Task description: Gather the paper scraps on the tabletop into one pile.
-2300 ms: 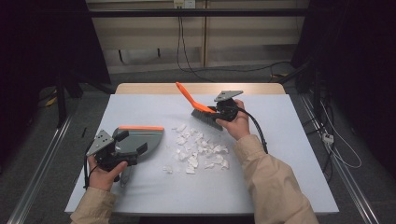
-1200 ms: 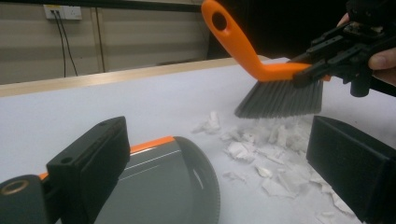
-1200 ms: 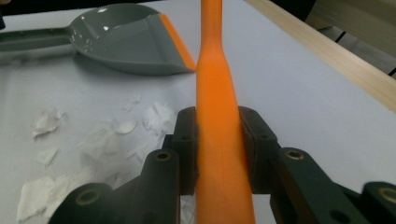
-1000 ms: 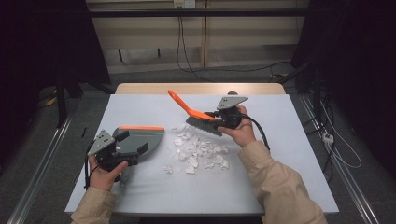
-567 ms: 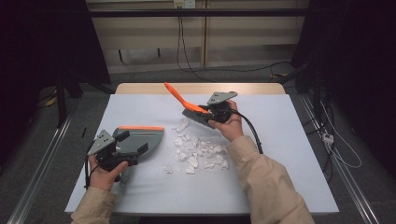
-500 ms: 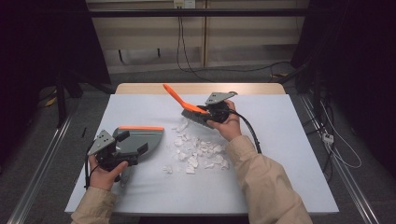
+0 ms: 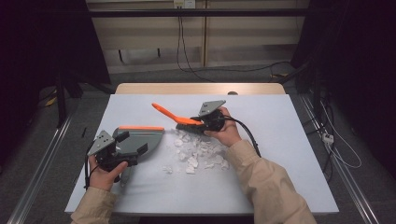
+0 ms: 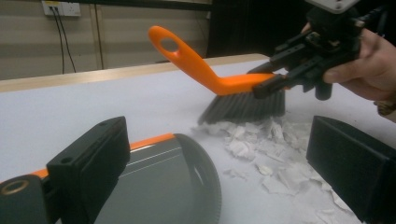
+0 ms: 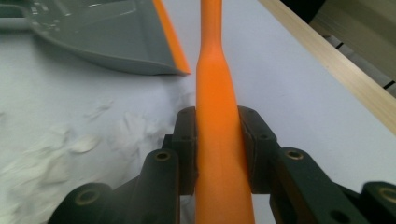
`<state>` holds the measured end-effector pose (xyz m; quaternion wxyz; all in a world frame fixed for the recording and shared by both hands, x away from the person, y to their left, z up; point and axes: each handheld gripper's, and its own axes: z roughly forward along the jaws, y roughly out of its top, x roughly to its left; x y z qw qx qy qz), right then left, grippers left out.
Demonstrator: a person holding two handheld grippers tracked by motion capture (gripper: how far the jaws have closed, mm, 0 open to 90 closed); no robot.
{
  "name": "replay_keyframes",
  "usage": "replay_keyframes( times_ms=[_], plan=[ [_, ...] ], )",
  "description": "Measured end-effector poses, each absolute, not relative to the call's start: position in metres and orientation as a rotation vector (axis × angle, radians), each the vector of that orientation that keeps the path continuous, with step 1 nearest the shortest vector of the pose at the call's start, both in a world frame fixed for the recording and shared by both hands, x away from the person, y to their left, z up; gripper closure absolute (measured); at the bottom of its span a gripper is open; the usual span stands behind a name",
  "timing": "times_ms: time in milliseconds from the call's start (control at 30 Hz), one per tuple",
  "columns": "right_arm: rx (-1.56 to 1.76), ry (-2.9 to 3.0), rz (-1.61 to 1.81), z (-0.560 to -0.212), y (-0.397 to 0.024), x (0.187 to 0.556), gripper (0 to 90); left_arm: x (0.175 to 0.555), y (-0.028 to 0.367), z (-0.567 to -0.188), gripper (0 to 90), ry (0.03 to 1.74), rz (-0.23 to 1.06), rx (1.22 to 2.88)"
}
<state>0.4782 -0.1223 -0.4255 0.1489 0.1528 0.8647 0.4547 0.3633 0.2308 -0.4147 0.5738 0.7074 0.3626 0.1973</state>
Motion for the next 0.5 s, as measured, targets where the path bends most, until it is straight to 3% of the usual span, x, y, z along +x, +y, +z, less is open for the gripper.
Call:
replay_keyframes(
  times_ms=[267, 500],
  plan=[
    [0.358, 2.53, 1.352, -0.413, -0.136, 0.452, 71.4, 0.363, 0.23, -0.414, 5.9, 0.845, 0.468, 1.665],
    [0.444, 2.437, 1.415, -0.406, -0.139, 0.464, 71.4, 0.364, 0.23, -0.415, 5.9, 0.844, 0.469, 1.667]
  ],
)
